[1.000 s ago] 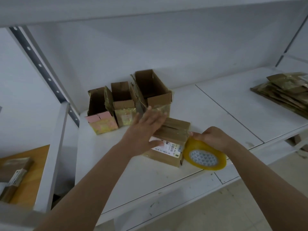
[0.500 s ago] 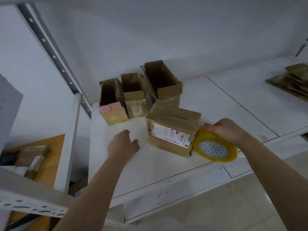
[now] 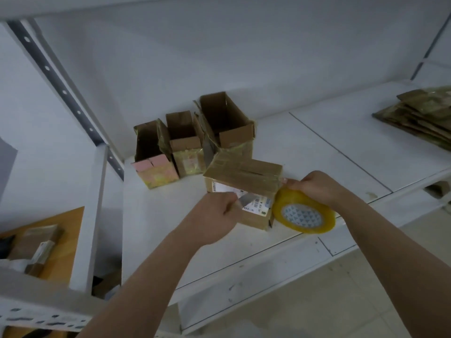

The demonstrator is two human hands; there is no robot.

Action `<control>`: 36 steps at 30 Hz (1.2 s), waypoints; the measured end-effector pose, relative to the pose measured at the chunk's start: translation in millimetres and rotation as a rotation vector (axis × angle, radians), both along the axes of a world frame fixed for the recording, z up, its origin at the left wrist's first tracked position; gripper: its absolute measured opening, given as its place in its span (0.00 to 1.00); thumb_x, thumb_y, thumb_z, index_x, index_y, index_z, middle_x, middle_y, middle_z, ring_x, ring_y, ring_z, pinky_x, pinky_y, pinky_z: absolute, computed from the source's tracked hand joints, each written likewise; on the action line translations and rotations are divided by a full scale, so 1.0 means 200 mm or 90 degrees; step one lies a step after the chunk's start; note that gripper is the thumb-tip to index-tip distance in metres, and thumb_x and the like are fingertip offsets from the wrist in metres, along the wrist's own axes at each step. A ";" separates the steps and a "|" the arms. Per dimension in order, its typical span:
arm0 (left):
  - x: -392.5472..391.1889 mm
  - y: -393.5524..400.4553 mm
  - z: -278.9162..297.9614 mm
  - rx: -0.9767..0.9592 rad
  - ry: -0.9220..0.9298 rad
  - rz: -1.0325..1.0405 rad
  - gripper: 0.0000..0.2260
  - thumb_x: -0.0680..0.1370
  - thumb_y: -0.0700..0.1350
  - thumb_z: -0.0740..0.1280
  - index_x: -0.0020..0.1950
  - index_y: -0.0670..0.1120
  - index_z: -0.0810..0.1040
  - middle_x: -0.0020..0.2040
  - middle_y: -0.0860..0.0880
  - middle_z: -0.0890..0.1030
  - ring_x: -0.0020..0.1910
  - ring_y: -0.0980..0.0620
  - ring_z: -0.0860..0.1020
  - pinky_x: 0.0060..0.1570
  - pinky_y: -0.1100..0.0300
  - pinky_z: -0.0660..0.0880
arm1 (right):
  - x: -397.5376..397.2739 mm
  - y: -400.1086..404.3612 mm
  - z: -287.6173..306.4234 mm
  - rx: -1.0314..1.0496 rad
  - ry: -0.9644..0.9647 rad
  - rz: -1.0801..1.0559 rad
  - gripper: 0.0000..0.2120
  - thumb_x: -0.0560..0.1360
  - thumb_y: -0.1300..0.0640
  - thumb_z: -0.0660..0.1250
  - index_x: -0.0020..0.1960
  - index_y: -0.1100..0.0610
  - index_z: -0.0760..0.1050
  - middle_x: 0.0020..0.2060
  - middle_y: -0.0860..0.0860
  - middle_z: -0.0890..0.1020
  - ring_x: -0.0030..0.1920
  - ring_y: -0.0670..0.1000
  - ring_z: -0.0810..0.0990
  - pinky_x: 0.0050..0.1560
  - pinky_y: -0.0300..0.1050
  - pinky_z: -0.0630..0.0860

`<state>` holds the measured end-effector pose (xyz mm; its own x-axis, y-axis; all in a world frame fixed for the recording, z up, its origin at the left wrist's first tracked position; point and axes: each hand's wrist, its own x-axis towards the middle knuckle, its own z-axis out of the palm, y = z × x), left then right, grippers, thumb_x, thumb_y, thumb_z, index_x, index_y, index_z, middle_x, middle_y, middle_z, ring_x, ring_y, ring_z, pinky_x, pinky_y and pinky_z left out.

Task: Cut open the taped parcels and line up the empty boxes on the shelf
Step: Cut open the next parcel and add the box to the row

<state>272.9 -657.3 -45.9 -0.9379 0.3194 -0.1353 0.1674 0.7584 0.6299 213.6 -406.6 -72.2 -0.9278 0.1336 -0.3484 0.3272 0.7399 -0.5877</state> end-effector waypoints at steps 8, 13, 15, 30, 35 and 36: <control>-0.39 0.43 0.10 0.255 -0.037 -0.037 0.13 0.84 0.44 0.57 0.41 0.44 0.74 0.31 0.49 0.77 0.25 0.57 0.74 0.27 0.65 0.73 | -0.02 0.10 0.02 -0.173 -0.080 0.001 0.26 0.67 0.34 0.67 0.56 0.52 0.79 0.49 0.55 0.84 0.49 0.56 0.83 0.60 0.56 0.76; -0.46 0.44 -0.05 0.253 0.006 0.022 0.15 0.83 0.46 0.57 0.38 0.47 0.73 0.28 0.51 0.72 0.23 0.55 0.68 0.25 0.63 0.67 | 0.03 0.23 0.04 -0.248 -0.150 0.112 0.28 0.62 0.43 0.74 0.59 0.52 0.79 0.53 0.54 0.84 0.54 0.58 0.83 0.59 0.56 0.78; -0.46 0.44 -0.06 0.259 0.011 0.011 0.15 0.84 0.46 0.57 0.38 0.47 0.73 0.28 0.51 0.71 0.24 0.55 0.68 0.25 0.63 0.66 | 0.04 0.26 0.04 -0.261 -0.126 0.105 0.20 0.70 0.46 0.75 0.60 0.48 0.78 0.54 0.52 0.83 0.54 0.56 0.82 0.57 0.53 0.79; -0.45 0.45 0.18 -0.109 -0.135 -0.190 0.15 0.82 0.43 0.60 0.35 0.45 0.75 0.30 0.52 0.75 0.29 0.55 0.73 0.33 0.66 0.70 | 0.04 0.21 0.09 -0.115 -0.053 0.098 0.13 0.77 0.48 0.68 0.60 0.47 0.82 0.55 0.46 0.81 0.53 0.46 0.78 0.57 0.39 0.72; -0.47 0.57 0.24 -0.326 -0.153 -0.196 0.13 0.81 0.41 0.60 0.41 0.40 0.80 0.35 0.46 0.78 0.30 0.52 0.77 0.33 0.64 0.72 | 0.05 0.19 0.06 -0.045 0.027 0.048 0.09 0.76 0.46 0.70 0.54 0.46 0.84 0.49 0.45 0.82 0.52 0.47 0.79 0.58 0.42 0.74; -0.46 0.59 0.24 -0.367 -0.126 -0.197 0.12 0.81 0.42 0.60 0.44 0.38 0.81 0.35 0.46 0.79 0.31 0.51 0.77 0.33 0.62 0.72 | 0.05 0.19 0.05 -0.024 0.037 0.046 0.09 0.75 0.46 0.70 0.52 0.46 0.84 0.47 0.45 0.82 0.52 0.47 0.79 0.59 0.45 0.75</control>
<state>180.0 -539.3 1.7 -0.7550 0.3950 -0.5234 0.3547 0.9174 0.1807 223.8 -369.3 -61.6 -0.9533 0.0539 -0.2973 0.2387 0.7375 -0.6318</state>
